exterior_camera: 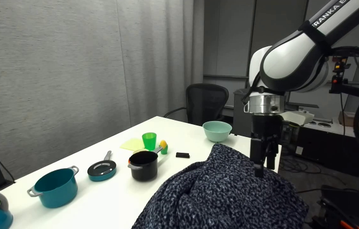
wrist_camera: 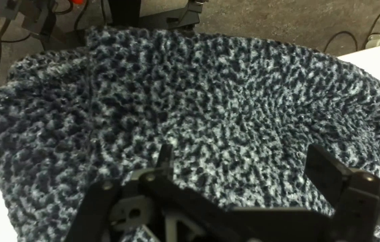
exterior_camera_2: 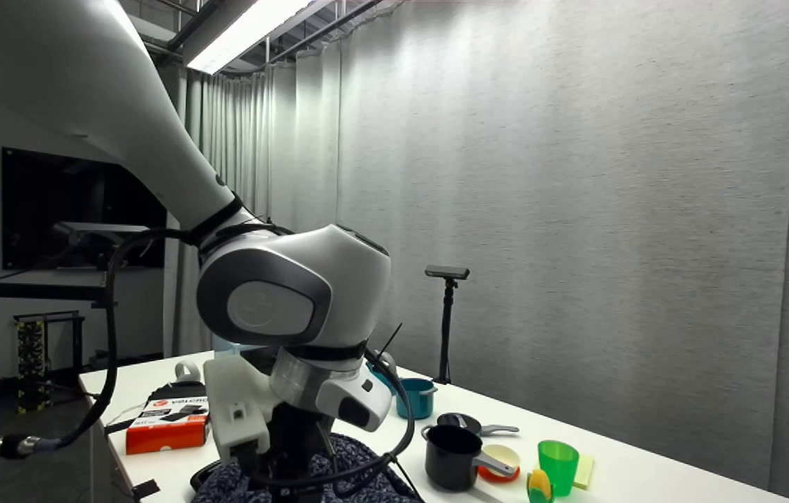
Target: Unfold the blanket once
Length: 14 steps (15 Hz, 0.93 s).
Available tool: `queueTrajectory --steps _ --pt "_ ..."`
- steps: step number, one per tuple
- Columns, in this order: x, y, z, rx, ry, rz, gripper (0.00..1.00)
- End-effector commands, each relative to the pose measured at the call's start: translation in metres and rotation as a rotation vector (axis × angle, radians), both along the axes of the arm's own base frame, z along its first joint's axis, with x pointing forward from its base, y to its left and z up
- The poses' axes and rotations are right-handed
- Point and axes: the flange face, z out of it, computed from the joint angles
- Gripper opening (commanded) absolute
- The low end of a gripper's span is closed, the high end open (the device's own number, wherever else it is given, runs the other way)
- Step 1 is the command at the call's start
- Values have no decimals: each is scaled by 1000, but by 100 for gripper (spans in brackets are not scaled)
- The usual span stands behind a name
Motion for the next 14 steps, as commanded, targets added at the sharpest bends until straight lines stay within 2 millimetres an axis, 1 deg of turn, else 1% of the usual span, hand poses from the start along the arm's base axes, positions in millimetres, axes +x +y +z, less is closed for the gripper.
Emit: queueTrajectory --steps 1,2,4,7,9,10,11,13,14 --pt "-12 -2 13 7 -124 142 100" --pt "-5 -7 1 5 -50 75 100" --pt "-5 -5 6 4 -81 115 100" --pt "-6 -4 9 4 -91 126 100" --pt "-6 -4 8 4 -91 126 100" --pt "-4 1 6 3 -83 109 100" --pt "-3 0 2 -5 -71 89 100" --pt "2 -11 -5 -35 -53 21 100" --pt "3 -21 -8 -54 -42 -26 100"
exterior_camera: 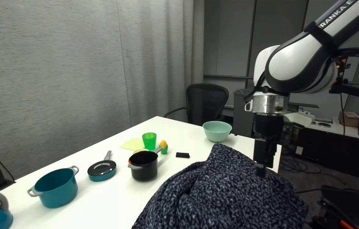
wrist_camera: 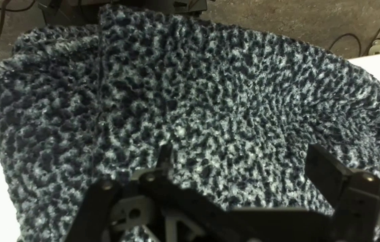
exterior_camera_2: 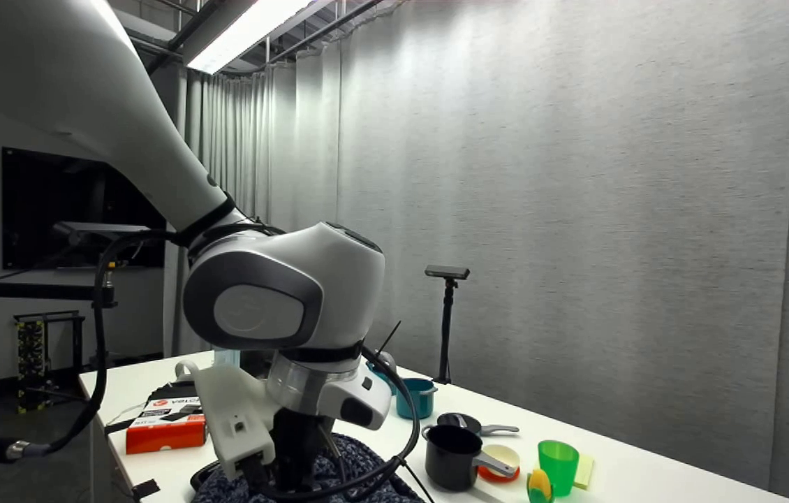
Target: Unfold the blanket once
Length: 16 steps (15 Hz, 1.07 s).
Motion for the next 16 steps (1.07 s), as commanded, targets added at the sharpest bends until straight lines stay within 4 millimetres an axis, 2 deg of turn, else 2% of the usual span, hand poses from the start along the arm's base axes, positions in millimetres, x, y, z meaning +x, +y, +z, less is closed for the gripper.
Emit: queueTrajectory --steps 1,4,8,16 --pt "8 -24 -11 -54 28 -131 100" --pt "5 -53 -28 -50 16 -184 100" --pt "-2 -78 -48 -33 43 -170 100" --pt "0 -80 -78 -28 33 -159 100"
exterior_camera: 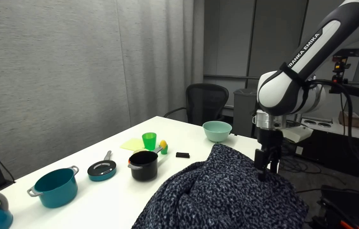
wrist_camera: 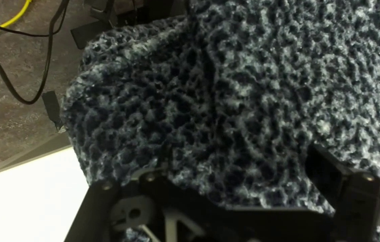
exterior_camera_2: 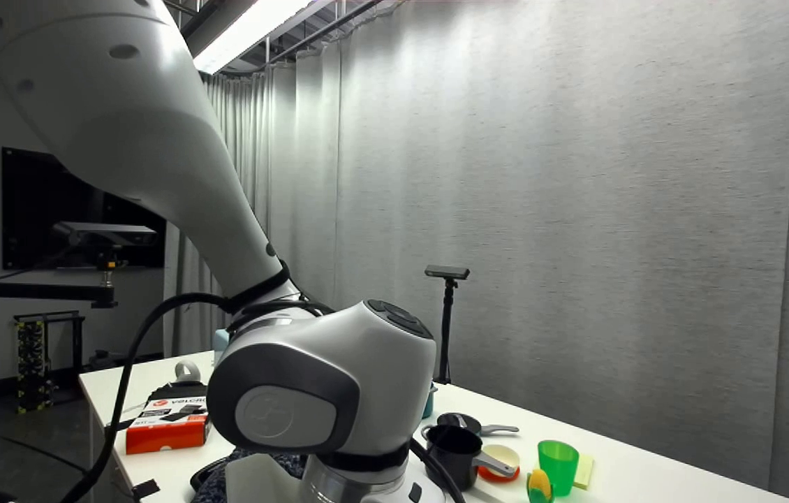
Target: Unfold the blanket once
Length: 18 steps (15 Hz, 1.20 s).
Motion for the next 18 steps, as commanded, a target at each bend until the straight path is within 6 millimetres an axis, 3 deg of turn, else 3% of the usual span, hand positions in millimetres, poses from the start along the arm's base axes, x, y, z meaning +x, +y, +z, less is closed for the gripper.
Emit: queueTrajectory --steps 1,11,15,18 --pt "7 -3 -7 41 -13 -13 81" --pt "22 2 0 131 27 -53 3" --pt "32 14 20 173 49 -40 2" --pt "47 31 46 225 45 -21 2"
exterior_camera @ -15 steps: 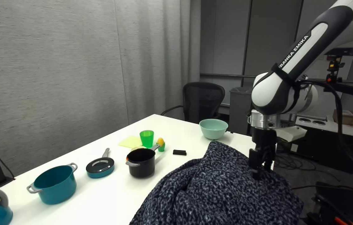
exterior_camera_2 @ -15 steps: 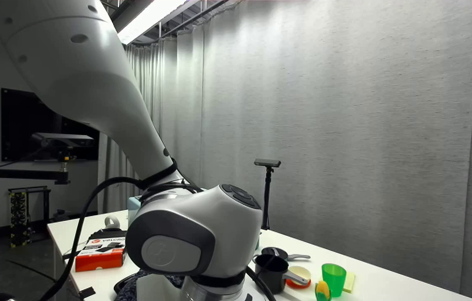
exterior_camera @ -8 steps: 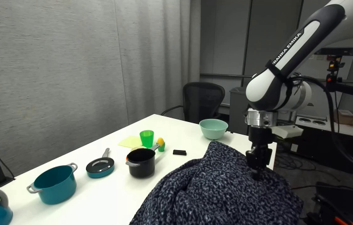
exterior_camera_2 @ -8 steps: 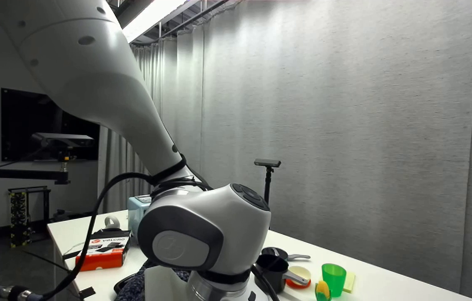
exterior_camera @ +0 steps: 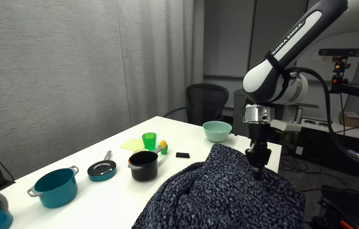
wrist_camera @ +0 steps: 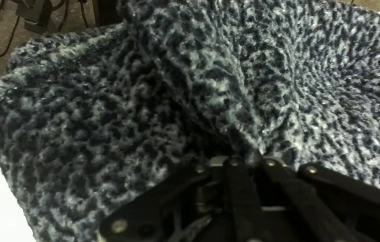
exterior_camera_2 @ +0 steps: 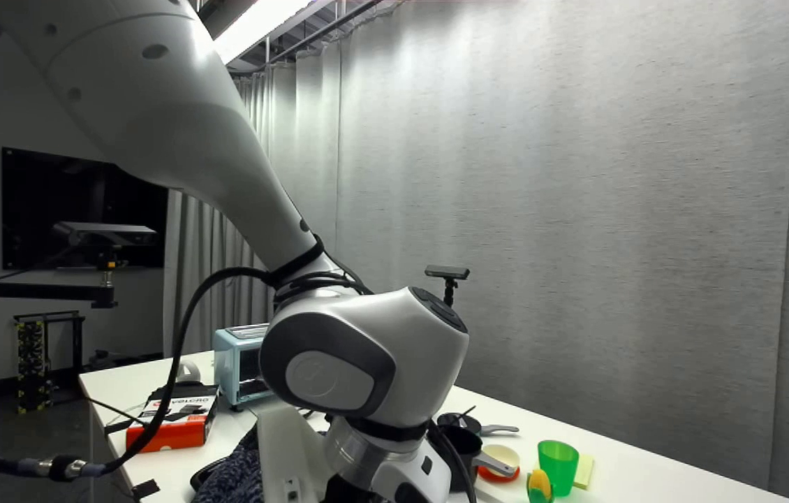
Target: Unfold the blanket once
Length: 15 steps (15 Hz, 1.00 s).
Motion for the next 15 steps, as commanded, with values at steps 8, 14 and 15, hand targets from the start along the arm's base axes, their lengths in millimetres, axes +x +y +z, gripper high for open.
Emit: queueTrajectory --steps 8,14,15 --pt "45 45 70 67 -110 67 7" --pt "49 54 76 66 -124 85 7" --pt "49 54 76 66 -124 85 7"
